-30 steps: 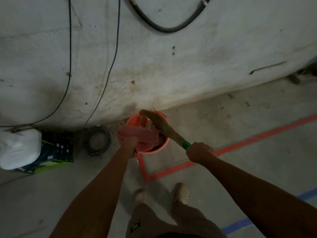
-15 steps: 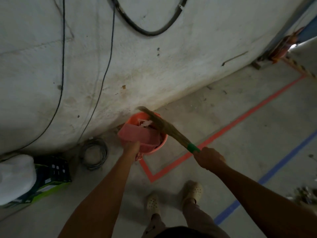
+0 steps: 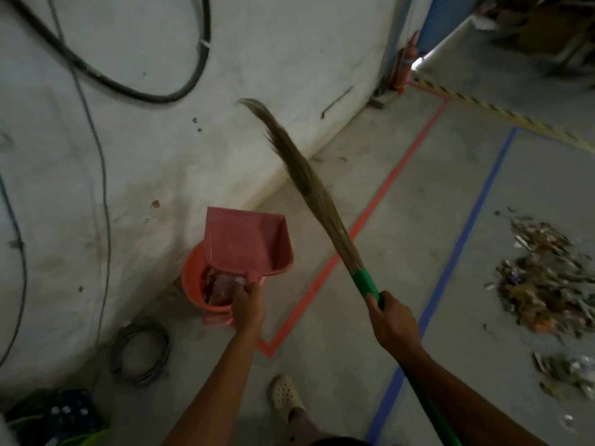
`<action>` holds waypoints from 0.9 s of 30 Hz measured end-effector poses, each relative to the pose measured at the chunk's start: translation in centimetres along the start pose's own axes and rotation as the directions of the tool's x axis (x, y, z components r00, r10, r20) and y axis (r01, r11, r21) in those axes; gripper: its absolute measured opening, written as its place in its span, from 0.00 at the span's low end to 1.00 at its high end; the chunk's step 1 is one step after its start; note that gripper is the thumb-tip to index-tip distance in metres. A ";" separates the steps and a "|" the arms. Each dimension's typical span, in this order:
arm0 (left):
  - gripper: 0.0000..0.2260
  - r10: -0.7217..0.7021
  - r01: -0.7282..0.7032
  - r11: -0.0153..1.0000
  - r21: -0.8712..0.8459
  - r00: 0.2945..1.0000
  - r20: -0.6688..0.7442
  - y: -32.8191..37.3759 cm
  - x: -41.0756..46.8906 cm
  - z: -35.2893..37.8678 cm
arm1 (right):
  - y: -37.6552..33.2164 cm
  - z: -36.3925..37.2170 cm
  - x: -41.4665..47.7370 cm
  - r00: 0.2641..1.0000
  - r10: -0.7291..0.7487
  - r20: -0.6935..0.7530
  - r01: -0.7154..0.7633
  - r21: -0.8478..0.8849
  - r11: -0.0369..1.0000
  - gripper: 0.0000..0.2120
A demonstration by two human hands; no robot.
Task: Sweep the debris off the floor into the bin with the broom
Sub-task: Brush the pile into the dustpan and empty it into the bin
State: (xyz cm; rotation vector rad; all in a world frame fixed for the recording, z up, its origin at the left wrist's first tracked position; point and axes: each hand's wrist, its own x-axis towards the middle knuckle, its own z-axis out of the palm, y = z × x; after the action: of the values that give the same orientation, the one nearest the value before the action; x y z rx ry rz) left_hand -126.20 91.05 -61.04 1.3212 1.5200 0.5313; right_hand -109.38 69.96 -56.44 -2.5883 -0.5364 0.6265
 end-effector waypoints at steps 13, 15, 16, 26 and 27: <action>0.28 0.152 -0.224 0.965 0.134 0.900 0.408 3.9 -20.7 20.2 | 27.3 -13.8 -8.9 0.895 0.365 -0.256 -0.321 0.197 0.926 0.18; 0.26 0.172 -0.255 0.961 0.109 0.856 0.487 3.8 -23.8 23.6 | 31.0 -15.1 -10.6 0.858 0.436 -0.272 -0.377 0.244 0.894 0.18; 0.26 0.178 -0.269 0.957 0.105 0.836 0.519 3.7 -25.2 25.2 | 32.6 -15.6 -11.4 0.839 0.467 -0.279 -0.400 0.267 0.877 0.18; 0.24 0.109 -0.331 0.929 0.166 0.674 0.730 4.6 -35.6 37.1 | 43.6 -18.3 -15.9 0.686 0.697 -0.209 -0.534 0.506 0.677 0.19; 0.23 0.094 -0.322 0.931 0.171 0.665 0.741 4.5 -36.0 38.2 | 44.4 -18.6 -16.0 0.674 0.715 -0.184 -0.546 0.528 0.650 0.18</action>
State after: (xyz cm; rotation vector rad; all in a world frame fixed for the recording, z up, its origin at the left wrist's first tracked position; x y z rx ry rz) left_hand -94.54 49.04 -58.04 1.6845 0.7839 -0.1159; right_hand -101.51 19.81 -57.30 -2.3109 0.6466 0.3601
